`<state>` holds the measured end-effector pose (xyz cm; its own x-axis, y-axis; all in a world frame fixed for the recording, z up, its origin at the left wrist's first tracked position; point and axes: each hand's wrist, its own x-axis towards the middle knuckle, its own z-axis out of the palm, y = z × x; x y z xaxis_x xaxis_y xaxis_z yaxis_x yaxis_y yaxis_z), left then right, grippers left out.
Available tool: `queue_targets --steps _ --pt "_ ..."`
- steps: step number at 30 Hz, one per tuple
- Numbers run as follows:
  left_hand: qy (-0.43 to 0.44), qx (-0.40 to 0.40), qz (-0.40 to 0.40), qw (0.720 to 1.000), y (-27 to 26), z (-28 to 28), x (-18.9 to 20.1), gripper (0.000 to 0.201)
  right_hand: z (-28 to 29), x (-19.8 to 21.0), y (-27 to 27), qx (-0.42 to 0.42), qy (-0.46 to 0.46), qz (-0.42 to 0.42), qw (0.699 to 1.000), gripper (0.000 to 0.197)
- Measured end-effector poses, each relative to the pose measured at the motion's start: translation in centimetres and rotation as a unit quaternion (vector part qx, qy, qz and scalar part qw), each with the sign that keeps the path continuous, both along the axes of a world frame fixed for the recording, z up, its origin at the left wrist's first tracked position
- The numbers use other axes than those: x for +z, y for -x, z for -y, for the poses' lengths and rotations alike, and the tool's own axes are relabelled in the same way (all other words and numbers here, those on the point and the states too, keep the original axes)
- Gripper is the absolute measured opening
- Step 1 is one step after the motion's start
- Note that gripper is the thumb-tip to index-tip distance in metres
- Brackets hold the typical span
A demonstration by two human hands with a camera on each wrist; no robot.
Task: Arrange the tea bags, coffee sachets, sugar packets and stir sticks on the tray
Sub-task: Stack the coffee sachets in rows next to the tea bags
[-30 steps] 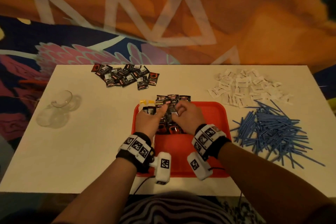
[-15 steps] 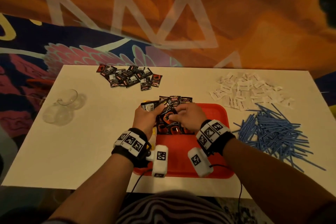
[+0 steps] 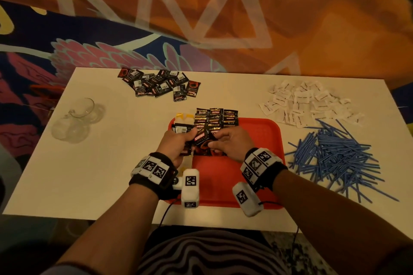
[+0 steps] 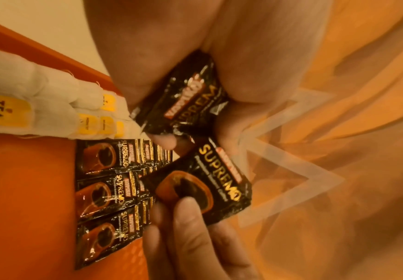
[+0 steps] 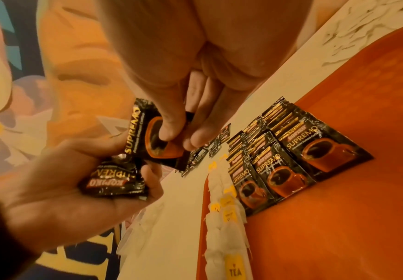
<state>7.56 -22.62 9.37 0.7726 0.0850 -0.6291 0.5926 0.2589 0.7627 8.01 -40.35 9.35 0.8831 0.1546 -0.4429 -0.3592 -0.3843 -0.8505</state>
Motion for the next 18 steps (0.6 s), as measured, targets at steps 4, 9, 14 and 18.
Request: queue_targets --steps 4,9,14,18 --pt "-0.046 -0.022 -0.002 0.999 0.4 -0.2 -0.5 0.008 -1.5 -0.4 0.7 0.063 0.092 0.066 0.992 0.011" --pt "-0.086 0.029 -0.030 0.995 0.6 -2.1 -1.7 0.008 -2.3 -3.3 1.2 0.071 0.163 0.034 0.983 0.024" --pt "0.028 0.078 -0.085 0.993 1.6 -4.8 -2.2 0.013 -2.3 -7.2 1.3 0.085 0.231 -0.031 0.969 0.030" --pt "0.045 0.074 -0.093 0.992 2.8 -6.8 -2.8 0.011 -2.4 -9.1 1.2 0.030 0.245 -0.061 0.967 0.013"
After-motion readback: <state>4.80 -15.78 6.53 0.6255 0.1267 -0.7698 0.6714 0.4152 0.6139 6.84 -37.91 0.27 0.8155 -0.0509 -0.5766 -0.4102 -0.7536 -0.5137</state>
